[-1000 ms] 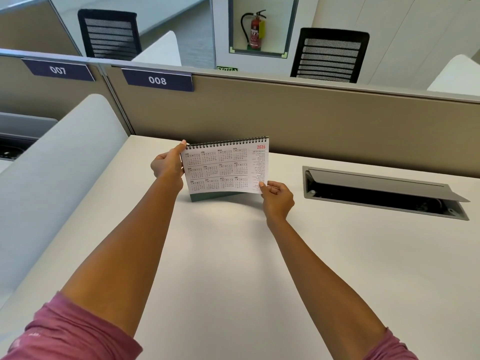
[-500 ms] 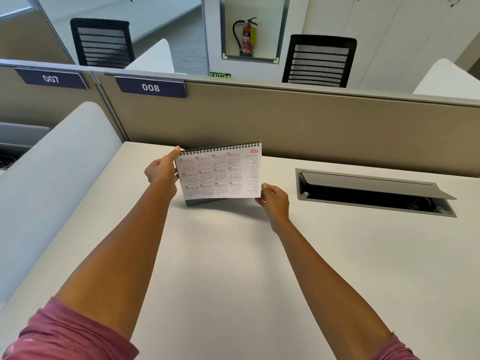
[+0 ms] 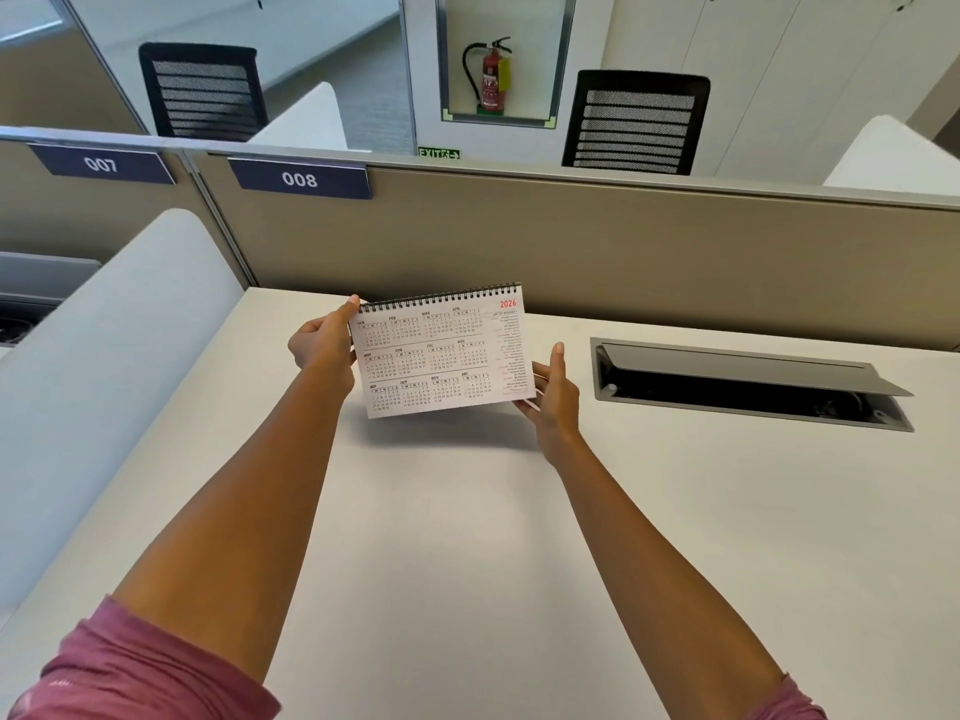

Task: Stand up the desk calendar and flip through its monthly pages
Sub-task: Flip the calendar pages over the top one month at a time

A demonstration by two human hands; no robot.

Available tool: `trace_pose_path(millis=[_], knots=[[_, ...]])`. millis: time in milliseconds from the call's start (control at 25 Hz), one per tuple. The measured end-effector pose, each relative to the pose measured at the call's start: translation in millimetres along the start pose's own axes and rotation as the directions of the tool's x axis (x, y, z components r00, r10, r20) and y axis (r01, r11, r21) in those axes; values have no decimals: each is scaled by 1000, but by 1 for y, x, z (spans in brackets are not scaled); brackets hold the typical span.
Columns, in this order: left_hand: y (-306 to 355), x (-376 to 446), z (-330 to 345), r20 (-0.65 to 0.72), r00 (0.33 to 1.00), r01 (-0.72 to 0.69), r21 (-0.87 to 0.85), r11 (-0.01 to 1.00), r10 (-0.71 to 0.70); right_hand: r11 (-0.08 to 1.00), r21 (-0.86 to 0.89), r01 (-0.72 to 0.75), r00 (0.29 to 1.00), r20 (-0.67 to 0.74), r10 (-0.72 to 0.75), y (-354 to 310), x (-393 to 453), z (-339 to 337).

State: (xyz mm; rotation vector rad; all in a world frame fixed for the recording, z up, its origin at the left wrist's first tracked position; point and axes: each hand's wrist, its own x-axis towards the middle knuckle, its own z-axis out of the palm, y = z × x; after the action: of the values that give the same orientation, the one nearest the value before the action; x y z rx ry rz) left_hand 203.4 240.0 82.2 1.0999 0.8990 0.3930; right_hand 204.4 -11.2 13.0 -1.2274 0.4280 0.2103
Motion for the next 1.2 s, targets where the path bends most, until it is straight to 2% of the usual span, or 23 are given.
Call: trace_pose_path(millis=[320, 520, 760, 920, 1200], knots=[[2, -6, 0, -14, 1000, -16, -19, 1000, 15, 998, -9, 70, 968, 240, -66, 13, -5, -28], [1, -6, -1, -8, 1000, -11, -19, 1000, 11, 992, -14, 129, 977, 171, -125, 13, -3, -28], [1, -5, -1, -8, 1000, -10, -29, 1000, 10, 991, 5, 135, 984, 120, -134, 16, 0, -29], [1, -5, -1, -7, 1000, -16, -30, 999, 16, 984, -37, 176, 980, 95, -172, 18, 2, -27], [0, -5, -1, -11, 1000, -16, -27, 1000, 15, 970, -119, 214, 971, 130, -199, 11, 1, -23]])
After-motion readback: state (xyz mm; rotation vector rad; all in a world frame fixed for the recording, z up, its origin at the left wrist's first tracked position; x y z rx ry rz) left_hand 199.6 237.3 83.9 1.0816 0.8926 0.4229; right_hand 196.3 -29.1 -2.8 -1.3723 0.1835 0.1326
